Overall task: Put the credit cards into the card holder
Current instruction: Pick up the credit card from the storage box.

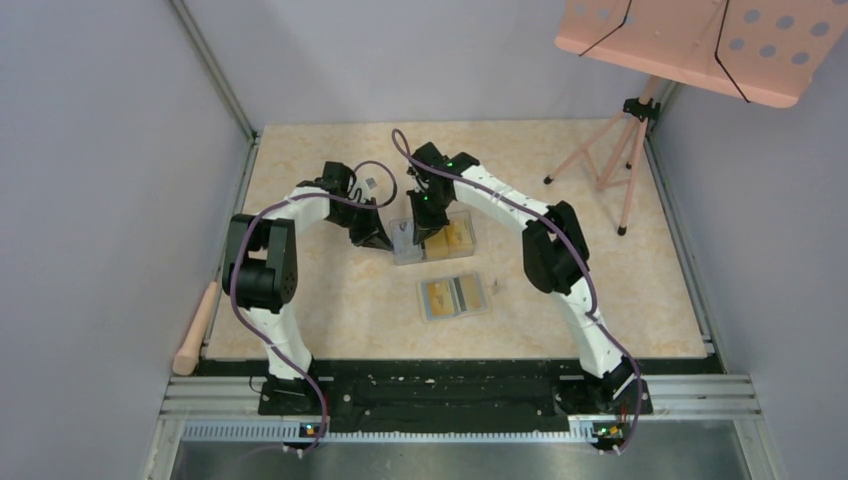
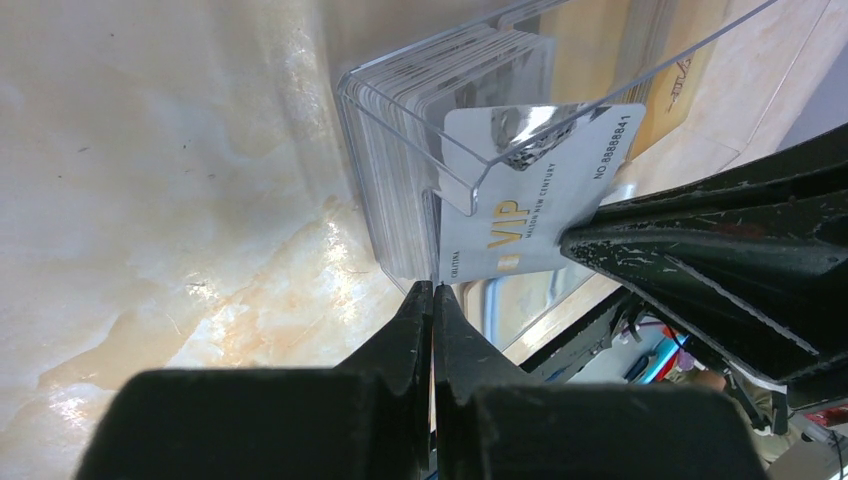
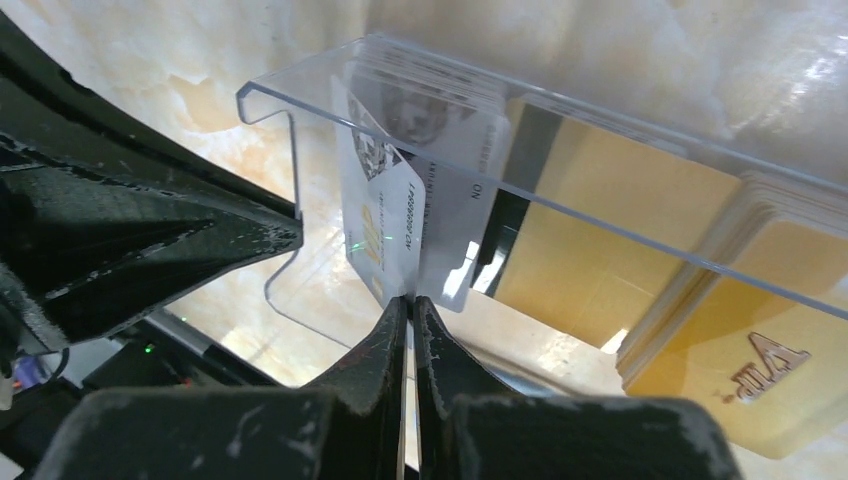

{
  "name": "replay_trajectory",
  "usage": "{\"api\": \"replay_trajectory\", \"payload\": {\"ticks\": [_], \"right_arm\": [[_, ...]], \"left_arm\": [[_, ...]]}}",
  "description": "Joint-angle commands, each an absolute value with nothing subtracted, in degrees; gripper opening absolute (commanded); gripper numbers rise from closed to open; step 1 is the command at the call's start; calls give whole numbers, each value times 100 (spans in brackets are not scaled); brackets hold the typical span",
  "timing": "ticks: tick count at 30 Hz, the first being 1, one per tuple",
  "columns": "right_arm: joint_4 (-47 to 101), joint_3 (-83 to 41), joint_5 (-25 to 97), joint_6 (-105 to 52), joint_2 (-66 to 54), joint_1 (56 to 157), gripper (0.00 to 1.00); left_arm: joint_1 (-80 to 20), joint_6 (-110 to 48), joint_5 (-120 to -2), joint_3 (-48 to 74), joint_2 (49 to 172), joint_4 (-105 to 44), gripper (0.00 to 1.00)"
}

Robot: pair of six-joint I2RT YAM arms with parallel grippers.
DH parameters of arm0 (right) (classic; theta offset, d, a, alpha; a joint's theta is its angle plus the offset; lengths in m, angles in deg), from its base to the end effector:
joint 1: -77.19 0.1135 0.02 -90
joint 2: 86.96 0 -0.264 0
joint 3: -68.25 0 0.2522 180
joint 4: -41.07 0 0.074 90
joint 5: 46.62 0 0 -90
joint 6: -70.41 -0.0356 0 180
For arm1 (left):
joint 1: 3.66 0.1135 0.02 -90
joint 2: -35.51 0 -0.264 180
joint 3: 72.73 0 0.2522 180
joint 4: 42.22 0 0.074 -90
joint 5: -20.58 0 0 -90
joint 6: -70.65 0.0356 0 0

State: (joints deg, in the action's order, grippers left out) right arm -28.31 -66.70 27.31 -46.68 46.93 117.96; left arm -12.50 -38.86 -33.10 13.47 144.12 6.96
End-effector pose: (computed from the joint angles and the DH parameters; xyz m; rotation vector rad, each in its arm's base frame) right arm 0.3686 0.3308 0.2079 -0.4250 2.8823 0.6524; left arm 0.3622 -0.0777 0.1701 -0.1129 2.8205 -1.0083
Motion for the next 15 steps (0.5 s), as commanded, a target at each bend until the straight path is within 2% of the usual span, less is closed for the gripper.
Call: {"api": "replay_trajectory", "payload": {"ticks": [1, 12, 13, 15], "right_arm": [[-2520, -6612, 2330, -4809, 4372, 11819, 0], [-1808, -6344, 1790, -5128, 4530, 11815, 0], [-1787, -6331, 1767, -5138, 4557, 11815, 7], [-1724, -6317, 1715, -5162, 4590, 11815, 11]], "left_arm": [[-1456, -3676, -3676, 1301, 14645, 766, 0], [-1456, -3658, -3678, 1276, 14656, 775, 0], [-1456, -3658, -3683, 1275, 14654, 775, 0], [-1456, -3651, -3688, 1284, 14648, 782, 0]]}}
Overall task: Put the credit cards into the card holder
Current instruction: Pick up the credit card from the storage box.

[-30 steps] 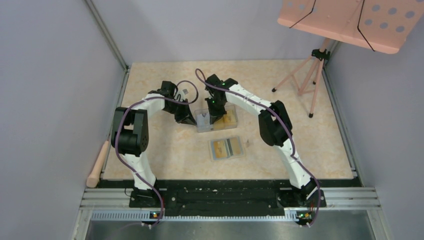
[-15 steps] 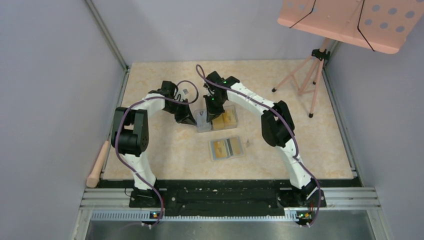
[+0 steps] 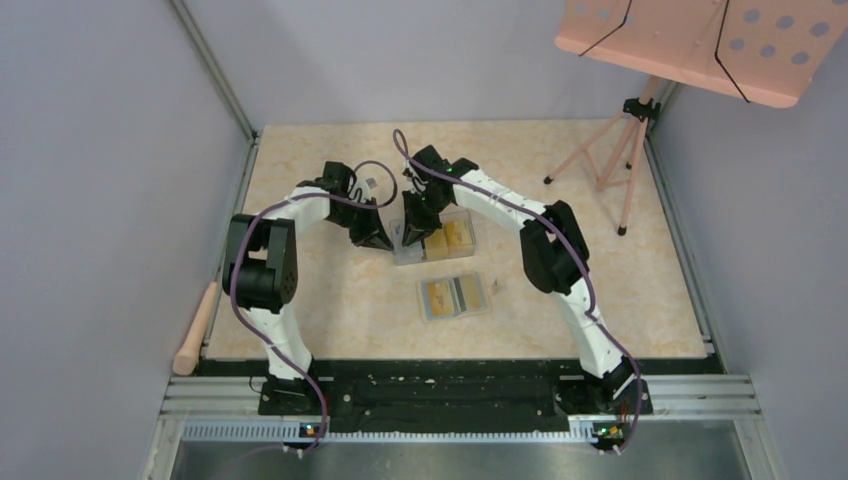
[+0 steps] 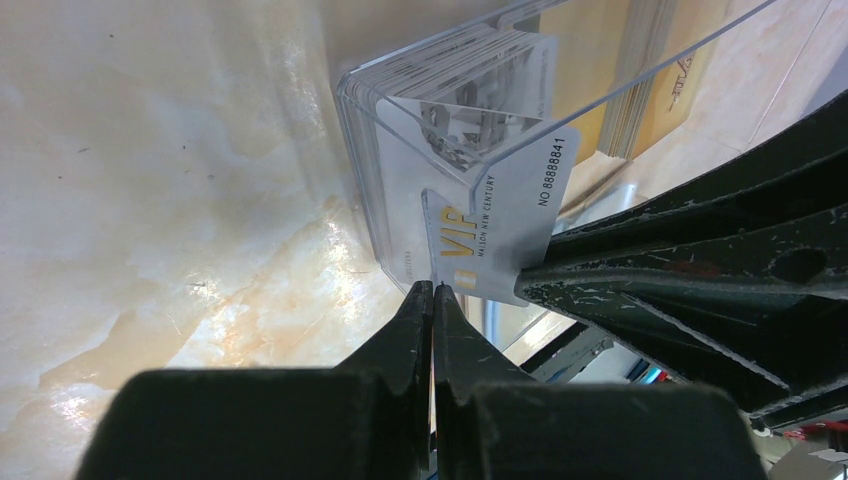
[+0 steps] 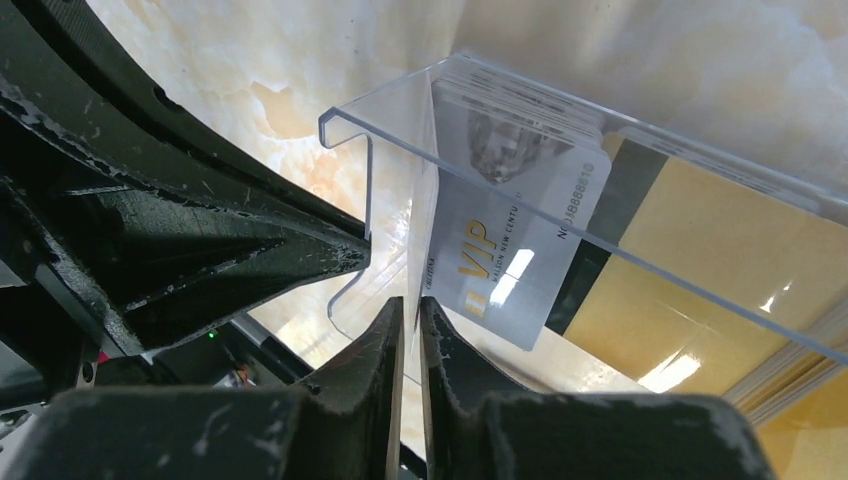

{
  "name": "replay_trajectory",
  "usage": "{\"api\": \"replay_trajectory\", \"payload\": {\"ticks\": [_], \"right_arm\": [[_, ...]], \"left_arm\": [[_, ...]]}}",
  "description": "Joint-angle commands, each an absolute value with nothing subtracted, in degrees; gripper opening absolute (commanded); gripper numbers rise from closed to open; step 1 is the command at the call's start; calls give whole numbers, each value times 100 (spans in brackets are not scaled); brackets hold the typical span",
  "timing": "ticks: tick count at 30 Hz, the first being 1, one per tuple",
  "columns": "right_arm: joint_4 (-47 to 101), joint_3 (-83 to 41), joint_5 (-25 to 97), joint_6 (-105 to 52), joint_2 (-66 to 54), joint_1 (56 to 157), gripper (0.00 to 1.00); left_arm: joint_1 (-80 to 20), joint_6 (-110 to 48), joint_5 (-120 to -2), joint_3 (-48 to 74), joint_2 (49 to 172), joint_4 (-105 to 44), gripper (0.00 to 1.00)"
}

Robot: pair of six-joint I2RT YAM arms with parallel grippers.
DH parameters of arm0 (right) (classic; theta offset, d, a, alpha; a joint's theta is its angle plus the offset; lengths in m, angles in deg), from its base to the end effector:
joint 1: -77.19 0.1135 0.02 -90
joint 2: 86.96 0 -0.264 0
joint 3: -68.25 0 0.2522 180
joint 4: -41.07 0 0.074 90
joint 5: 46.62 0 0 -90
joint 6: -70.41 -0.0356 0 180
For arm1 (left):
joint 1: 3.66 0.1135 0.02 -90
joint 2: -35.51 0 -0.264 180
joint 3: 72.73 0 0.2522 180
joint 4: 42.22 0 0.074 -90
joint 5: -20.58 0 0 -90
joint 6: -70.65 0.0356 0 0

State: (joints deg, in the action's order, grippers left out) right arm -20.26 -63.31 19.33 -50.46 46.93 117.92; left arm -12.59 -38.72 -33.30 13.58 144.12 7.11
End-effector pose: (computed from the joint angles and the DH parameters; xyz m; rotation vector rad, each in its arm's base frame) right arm 0.3712 0.3387 0.1981 -0.3904 2.8561 0.8915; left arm 0.3622 -0.0782 0.1705 -0.1085 2.8218 -1.0031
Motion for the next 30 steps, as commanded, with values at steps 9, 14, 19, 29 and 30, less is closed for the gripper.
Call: {"api": "replay_trajectory", "payload": {"ticks": [9, 14, 19, 29, 30], "right_arm": [[-1694, -6276, 1848, -5216, 4517, 11806, 0], [-1694, -6287, 1882, -5261, 4236, 11770, 0], [-1639, -6183, 1950, -5292, 3806, 11666, 0], [253, -4323, 919, -5895, 2315, 11132, 0], [507, -4084, 795, -5992, 2185, 11069, 0]], "left_arm": [[-1456, -3598, -3789, 1378, 14599, 881, 0], [-1456, -3581, -3914, 1539, 14381, 949, 7], [-1448, -3458, -4108, 1774, 13866, 999, 23], [-1001, -3944, -2593, 1534, 12903, -113, 43], [-973, -4078, -2309, 1484, 12864, -330, 43]]}}
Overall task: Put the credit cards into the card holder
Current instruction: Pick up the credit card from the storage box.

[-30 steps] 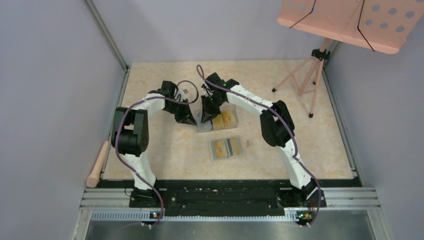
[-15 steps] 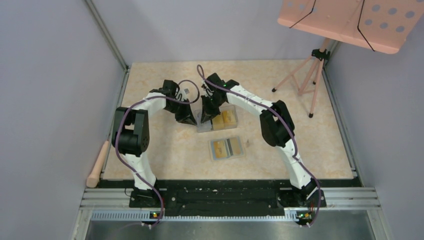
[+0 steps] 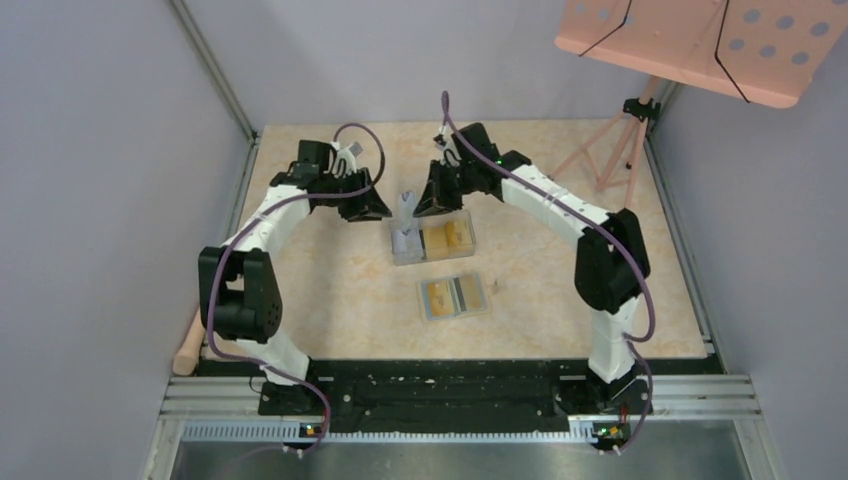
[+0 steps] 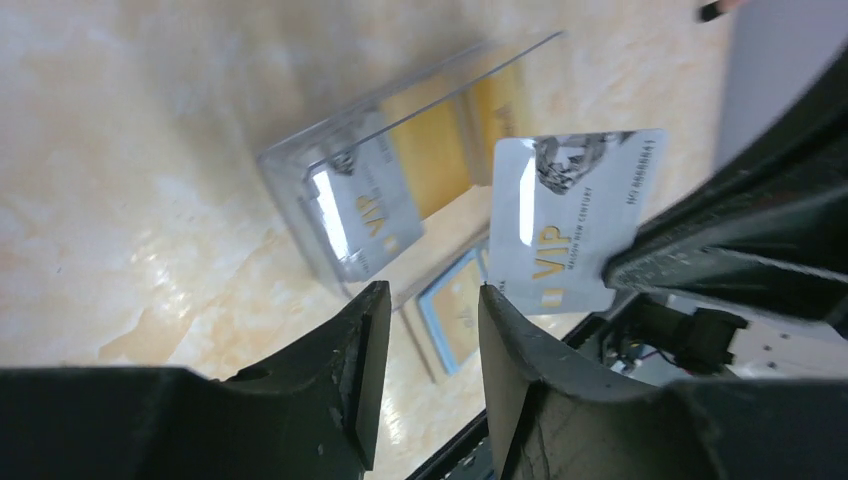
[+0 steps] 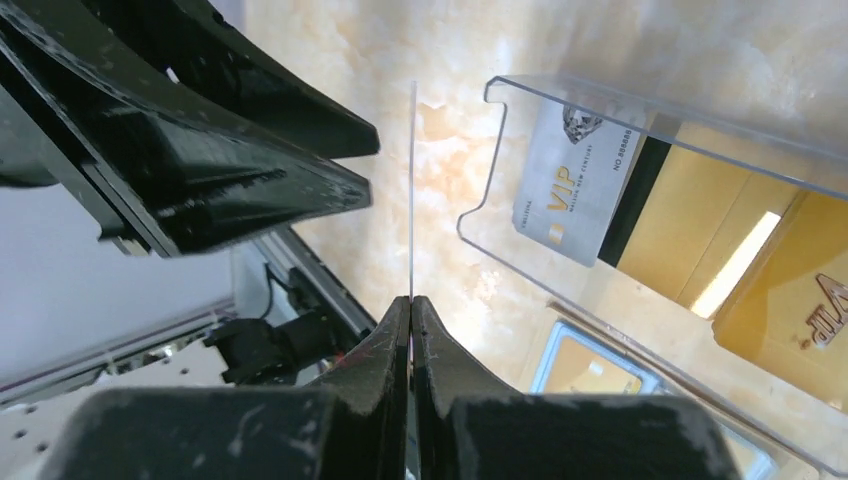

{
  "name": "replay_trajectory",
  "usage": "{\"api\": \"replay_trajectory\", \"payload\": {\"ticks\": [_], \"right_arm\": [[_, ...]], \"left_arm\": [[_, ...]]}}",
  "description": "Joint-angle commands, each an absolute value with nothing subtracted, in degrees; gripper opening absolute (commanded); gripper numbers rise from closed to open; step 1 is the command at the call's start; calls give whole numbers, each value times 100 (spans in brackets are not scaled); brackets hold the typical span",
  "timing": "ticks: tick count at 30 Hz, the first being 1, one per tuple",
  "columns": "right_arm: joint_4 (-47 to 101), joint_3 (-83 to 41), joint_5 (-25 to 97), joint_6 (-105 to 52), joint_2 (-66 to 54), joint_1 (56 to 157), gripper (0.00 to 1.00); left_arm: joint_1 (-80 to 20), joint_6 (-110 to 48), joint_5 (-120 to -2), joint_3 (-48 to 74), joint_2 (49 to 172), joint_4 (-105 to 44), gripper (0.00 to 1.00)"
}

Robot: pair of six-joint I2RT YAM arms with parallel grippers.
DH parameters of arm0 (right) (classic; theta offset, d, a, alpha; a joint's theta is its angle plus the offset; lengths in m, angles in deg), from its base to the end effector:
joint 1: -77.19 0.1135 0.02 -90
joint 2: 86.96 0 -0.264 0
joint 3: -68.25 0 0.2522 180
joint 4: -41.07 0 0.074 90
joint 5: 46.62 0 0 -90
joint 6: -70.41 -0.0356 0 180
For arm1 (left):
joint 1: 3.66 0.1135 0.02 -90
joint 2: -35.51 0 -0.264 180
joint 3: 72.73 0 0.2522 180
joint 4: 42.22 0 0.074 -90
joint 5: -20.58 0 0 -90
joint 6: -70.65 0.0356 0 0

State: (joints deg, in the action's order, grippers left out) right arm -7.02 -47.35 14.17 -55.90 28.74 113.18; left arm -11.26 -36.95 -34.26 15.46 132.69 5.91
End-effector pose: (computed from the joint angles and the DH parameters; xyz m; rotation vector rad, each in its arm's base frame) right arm 0.3593 0.2825 0.2726 -0.2527 2.6127 1.1381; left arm 0.3522 -0.0677 0.2494 0.0153 2.5668 -0.9547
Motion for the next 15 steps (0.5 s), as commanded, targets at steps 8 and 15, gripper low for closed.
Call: {"api": "replay_trajectory", "payload": {"ticks": [8, 15], "right_arm": [[2138, -2732, -16, -6677, 1485, 10812, 0], [2680, -2535, -161, -6910, 1380, 10794, 0]], "left_arm": [[-951, -5554, -514, 1041, 12874, -2512, 44], [-988, -5112, -703, 1068, 13001, -1830, 42]]}}
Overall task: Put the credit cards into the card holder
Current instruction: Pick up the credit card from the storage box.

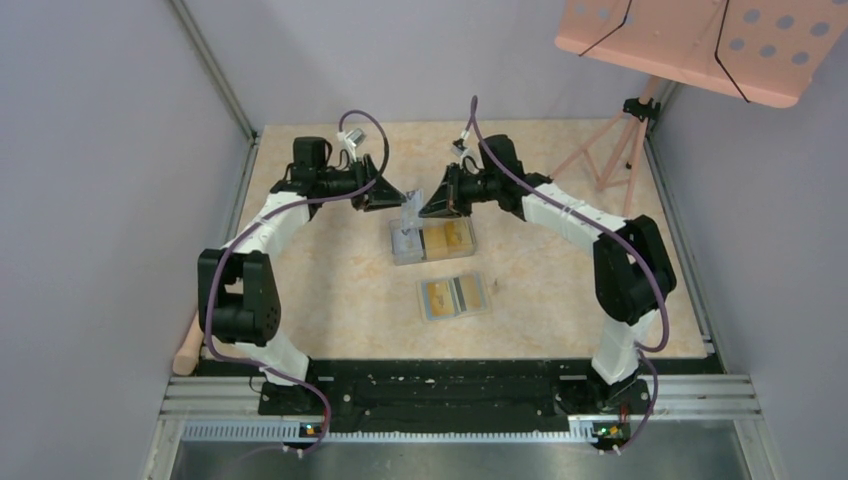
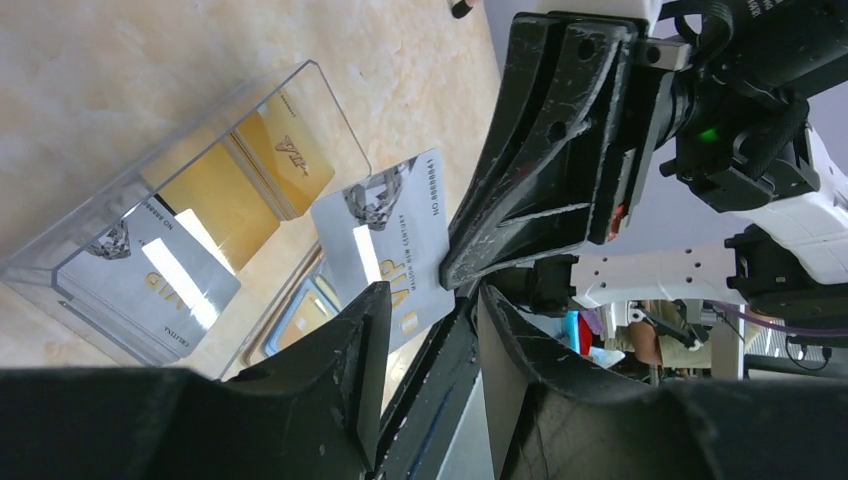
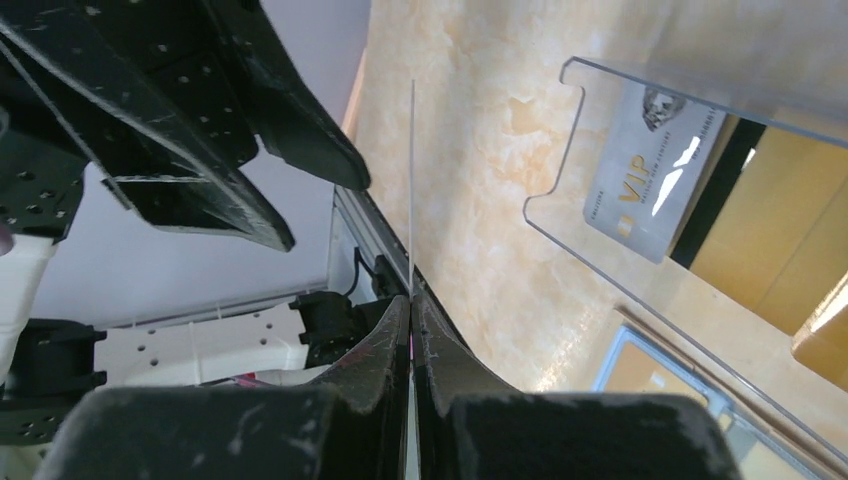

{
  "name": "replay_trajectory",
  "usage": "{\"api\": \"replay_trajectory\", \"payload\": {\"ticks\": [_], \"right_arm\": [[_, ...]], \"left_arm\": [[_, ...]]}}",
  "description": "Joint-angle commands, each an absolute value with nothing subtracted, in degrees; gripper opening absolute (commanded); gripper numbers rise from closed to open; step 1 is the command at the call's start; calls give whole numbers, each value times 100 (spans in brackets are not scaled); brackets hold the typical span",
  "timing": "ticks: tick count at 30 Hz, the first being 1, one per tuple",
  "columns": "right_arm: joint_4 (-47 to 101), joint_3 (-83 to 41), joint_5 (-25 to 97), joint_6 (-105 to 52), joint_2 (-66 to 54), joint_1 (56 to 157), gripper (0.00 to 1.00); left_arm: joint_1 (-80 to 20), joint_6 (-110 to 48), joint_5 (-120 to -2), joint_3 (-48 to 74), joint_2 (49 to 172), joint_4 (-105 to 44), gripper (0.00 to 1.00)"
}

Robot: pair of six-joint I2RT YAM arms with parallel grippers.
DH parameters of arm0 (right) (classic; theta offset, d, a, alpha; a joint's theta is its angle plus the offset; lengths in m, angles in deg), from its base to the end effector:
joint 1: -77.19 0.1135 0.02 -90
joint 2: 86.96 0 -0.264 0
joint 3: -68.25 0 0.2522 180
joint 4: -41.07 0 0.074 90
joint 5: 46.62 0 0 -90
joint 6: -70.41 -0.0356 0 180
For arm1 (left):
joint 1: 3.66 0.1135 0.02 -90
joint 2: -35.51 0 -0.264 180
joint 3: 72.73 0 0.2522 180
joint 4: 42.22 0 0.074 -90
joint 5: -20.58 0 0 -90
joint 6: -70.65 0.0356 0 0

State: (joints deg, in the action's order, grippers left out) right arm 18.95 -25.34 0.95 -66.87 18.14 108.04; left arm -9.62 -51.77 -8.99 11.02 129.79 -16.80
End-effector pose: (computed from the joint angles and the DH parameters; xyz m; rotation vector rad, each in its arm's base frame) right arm 0.3477 0.2357 0.2625 -0.1495 2.4190 1.5164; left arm 0.3566 -0.0684 0.2769 0.1282 2.2132 -1.5251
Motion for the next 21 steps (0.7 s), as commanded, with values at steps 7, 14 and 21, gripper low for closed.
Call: {"api": "replay_trajectory", "payload": {"ticks": [7, 14, 21], "right_arm": [[2836, -2491, -220, -6965, 1343, 10772, 0], [2903, -2420, -310, -7020, 1339, 10775, 0], [2923, -2338, -286, -7010, 1363, 10769, 0]], "left_arm": [[-1047, -4355, -1594, 1183, 12904, -783, 44], [-1096, -4849, -1090, 972, 12911, -1482, 44], [-1148, -5178, -561, 880, 12841, -2164, 34]]}}
